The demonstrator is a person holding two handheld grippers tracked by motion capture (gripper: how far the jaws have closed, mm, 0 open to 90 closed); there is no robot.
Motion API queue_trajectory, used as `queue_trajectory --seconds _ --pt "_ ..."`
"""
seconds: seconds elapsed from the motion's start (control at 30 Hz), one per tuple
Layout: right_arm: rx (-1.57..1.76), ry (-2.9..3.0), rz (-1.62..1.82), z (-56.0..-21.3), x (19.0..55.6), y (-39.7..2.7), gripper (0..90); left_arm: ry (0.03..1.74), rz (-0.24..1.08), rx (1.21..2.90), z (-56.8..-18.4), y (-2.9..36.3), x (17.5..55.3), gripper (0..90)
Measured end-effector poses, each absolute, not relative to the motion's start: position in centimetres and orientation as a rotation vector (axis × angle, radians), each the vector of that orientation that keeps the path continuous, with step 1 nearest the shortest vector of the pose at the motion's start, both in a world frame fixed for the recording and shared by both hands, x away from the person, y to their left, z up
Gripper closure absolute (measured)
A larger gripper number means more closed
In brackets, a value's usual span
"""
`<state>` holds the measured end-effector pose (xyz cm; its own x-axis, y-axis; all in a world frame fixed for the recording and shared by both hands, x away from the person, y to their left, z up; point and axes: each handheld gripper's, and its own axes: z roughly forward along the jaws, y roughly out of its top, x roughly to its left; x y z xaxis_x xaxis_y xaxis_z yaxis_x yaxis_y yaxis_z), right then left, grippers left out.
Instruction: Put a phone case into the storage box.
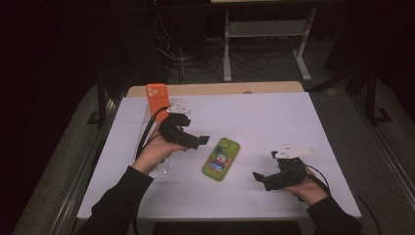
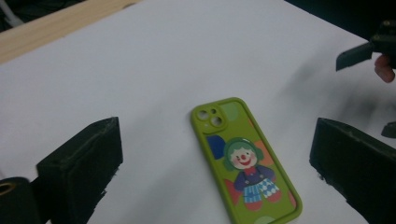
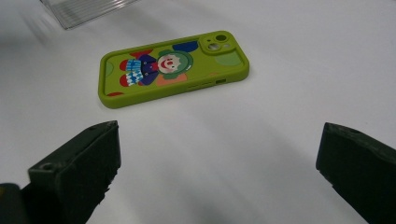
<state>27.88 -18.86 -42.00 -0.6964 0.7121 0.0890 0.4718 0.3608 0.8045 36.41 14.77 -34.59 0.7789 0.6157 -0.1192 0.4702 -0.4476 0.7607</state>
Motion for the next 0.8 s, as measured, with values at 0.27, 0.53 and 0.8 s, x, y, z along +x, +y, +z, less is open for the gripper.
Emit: queue_trajectory --seconds 0.27,0.53,0.8 --pt "1.051 2.354 1.248 -42.1 28.1 -18.9 0.0 0.805 0.244 2.144 -36.9 13.6 35.3 22.6" --pt "1.052 2.358 1.242 -42.1 28.1 -18.8 0.0 0.842 0.254 2.179 -39.1 13.0 35.0 61.8" --pt "1.049 2.358 1.238 -42.1 28.1 -18.8 0.0 0.902 0.252 2.206 -40.8 12.8 35.0 89.5"
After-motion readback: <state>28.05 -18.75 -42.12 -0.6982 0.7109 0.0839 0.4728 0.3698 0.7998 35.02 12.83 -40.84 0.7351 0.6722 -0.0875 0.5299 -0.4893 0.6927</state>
